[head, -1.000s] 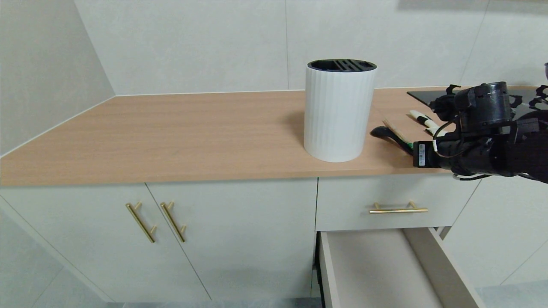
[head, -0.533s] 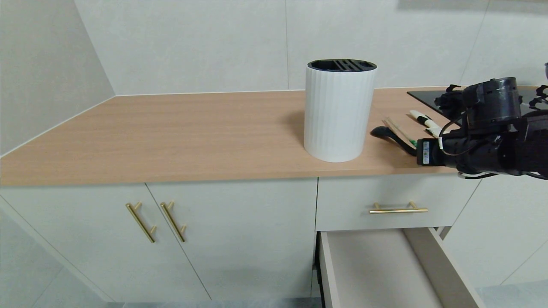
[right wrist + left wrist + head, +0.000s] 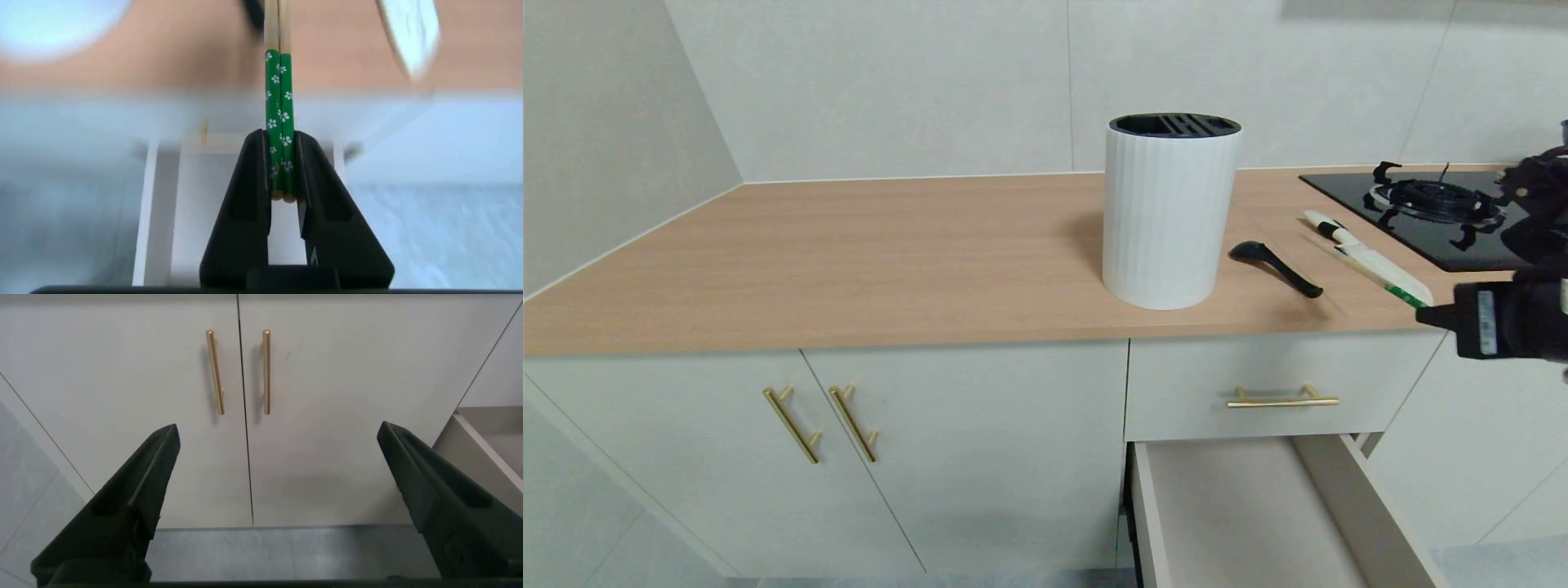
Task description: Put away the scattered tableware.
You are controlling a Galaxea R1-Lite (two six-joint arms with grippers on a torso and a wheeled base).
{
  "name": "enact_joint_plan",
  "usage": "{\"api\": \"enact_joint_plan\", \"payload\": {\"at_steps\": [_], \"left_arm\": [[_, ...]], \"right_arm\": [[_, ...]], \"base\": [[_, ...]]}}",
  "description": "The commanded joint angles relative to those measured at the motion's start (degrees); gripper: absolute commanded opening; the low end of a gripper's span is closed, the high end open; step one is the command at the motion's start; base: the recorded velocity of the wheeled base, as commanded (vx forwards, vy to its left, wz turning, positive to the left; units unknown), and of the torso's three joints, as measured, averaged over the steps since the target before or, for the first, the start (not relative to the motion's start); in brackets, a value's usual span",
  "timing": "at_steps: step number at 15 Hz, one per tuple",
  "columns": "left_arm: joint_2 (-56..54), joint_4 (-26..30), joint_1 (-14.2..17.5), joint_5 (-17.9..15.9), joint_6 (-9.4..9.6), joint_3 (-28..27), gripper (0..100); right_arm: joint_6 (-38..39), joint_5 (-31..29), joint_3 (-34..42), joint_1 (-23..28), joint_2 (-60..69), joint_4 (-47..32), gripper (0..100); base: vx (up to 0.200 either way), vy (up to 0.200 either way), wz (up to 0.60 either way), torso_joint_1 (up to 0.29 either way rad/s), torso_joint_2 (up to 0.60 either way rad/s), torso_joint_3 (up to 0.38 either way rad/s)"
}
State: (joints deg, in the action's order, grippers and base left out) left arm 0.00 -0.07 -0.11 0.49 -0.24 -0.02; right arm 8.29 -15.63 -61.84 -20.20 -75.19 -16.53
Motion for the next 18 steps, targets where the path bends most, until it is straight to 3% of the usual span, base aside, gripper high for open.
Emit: {"api": "enact_joint_plan", "payload": {"at_steps": [1, 3, 7, 13, 18], "left_arm": [[0.1, 0.0, 0.0, 0.0, -0.02, 0.0, 100], [0.1, 0.0, 0.0, 0.0, -0.02, 0.0, 100], [0.1, 0.0, 0.0, 0.0, -0.02, 0.0, 100], [0.1, 0.0, 0.0, 0.0, -0.02, 0.0, 100], [0.1, 0.0, 0.0, 0.0, -0.02, 0.0, 100]], "right_arm": [[0.2, 3.1, 3.9, -3.5, 12.7, -6.3, 0], [-0.1, 10.2, 4.9, -3.5, 15.8, -7.6, 0], [-6.6, 11.9, 8.6, -4.1, 17.9, -9.1, 0], [-7.6, 18.8, 10.3, -7.0, 18.9, -9.2, 0], [-8.5, 20.0, 11.9, -8.4, 18.0, -9.2, 0]], "base": [[0.0, 0.0, 0.0, 0.0, 0.0, 0.0], [0.0, 0.0, 0.0, 0.0, 0.0, 0.0], [0.0, 0.0, 0.0, 0.0, 0.0, 0.0], [0.0, 0.0, 0.0, 0.0, 0.0, 0.0], [0.0, 0.0, 0.0, 0.0, 0.0, 0.0]]}}
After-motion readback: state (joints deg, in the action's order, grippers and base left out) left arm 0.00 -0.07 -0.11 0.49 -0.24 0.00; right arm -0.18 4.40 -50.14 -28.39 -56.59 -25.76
